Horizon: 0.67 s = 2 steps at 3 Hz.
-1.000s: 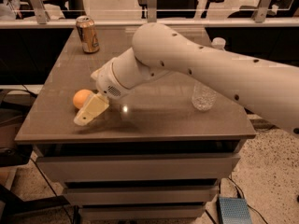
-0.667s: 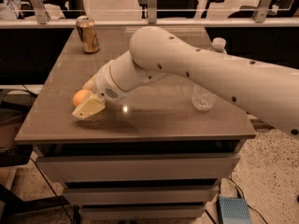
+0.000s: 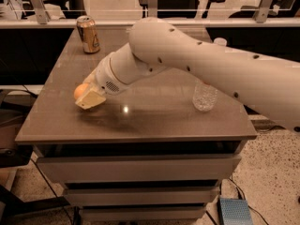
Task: Move orange near orange can
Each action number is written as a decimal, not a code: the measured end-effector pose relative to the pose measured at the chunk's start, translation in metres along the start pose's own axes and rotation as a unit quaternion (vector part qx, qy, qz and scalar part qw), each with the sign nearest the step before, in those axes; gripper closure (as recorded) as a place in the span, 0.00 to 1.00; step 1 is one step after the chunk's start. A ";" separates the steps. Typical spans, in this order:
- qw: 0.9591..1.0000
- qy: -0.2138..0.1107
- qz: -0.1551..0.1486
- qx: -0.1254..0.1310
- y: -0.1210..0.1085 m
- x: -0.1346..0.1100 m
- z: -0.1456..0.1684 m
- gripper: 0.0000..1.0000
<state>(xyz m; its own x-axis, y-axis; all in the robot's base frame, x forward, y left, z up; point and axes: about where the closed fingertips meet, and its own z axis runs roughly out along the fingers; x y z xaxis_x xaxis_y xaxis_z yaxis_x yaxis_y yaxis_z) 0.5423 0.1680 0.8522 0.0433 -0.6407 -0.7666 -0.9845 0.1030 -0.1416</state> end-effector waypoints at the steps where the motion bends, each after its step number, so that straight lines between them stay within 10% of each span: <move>1: 0.999 0.028 -0.017 0.020 -0.035 -0.006 -0.013 1.00; 2: 0.997 0.062 -0.032 0.024 -0.079 0.009 -0.021 1.00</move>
Offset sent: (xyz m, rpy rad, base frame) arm 0.1324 -0.0626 0.0142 -0.2253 -0.0796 -0.0110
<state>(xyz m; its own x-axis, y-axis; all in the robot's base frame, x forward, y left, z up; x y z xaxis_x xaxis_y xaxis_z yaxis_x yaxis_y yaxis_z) 0.6165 0.1381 0.8703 0.0812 -0.7360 -0.6721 -0.9712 0.0930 -0.2192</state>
